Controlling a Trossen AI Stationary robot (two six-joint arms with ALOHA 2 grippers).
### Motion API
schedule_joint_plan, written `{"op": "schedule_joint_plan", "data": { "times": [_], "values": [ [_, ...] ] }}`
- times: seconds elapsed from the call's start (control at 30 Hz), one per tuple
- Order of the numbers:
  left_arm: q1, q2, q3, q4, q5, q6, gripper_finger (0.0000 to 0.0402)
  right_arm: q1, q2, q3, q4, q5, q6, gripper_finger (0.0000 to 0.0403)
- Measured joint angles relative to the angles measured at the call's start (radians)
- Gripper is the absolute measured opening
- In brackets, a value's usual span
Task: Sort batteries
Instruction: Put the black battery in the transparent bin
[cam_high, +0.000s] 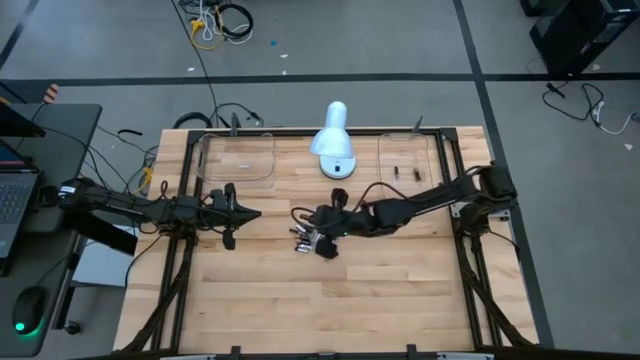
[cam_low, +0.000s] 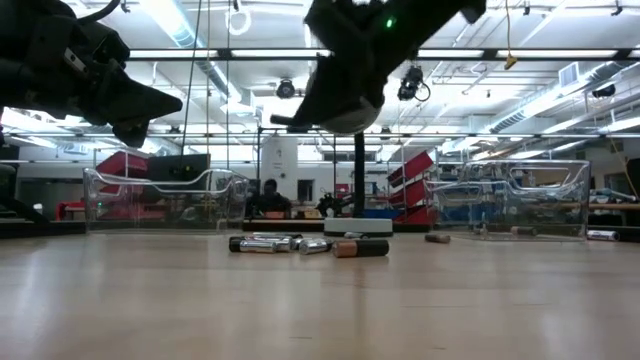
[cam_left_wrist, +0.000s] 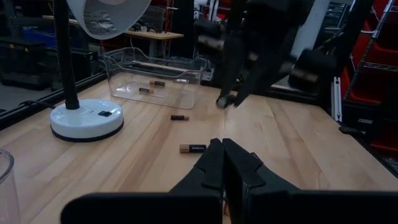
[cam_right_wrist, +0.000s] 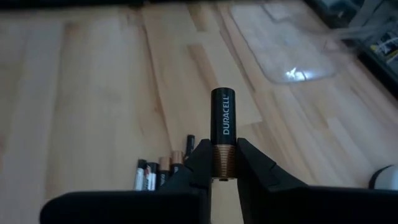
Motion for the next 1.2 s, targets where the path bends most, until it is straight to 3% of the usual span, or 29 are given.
{"op": "schedule_joint_plan", "data": {
  "times": [0.17, 0.5, 0.73, 0.93, 1.2],
  "values": [
    [0.0, 0.0, 0.0, -0.001, 0.0, 0.0, 0.0002, 0.02, -0.069, 0.0, -0.02, 0.007, 0.001, 0.0041],
    [0.0, 0.0, 0.0, -0.005, 0.0, 0.0, 0.0002, 0.072, -0.211, 0.0, -0.159, 0.125, 0.052, 0.0041],
    [0.0, 0.0, 0.0, -0.005, 0.0, 0.0, 0.0002, 0.098, -0.303, 0.0, -0.236, 0.133, 0.121, 0.0041],
    [0.0, 0.0, 0.0, -0.036, 0.0, 0.023, 0.0002, 0.134, -0.381, 0.0, -0.336, 0.133, 0.249, 0.0041],
    [0.0, 0.0, 0.0, -0.054, 0.0, 0.023, 0.0002, 0.159, -0.485, 0.0, -0.628, 0.136, 0.494, 0.0041]
  ]
}}
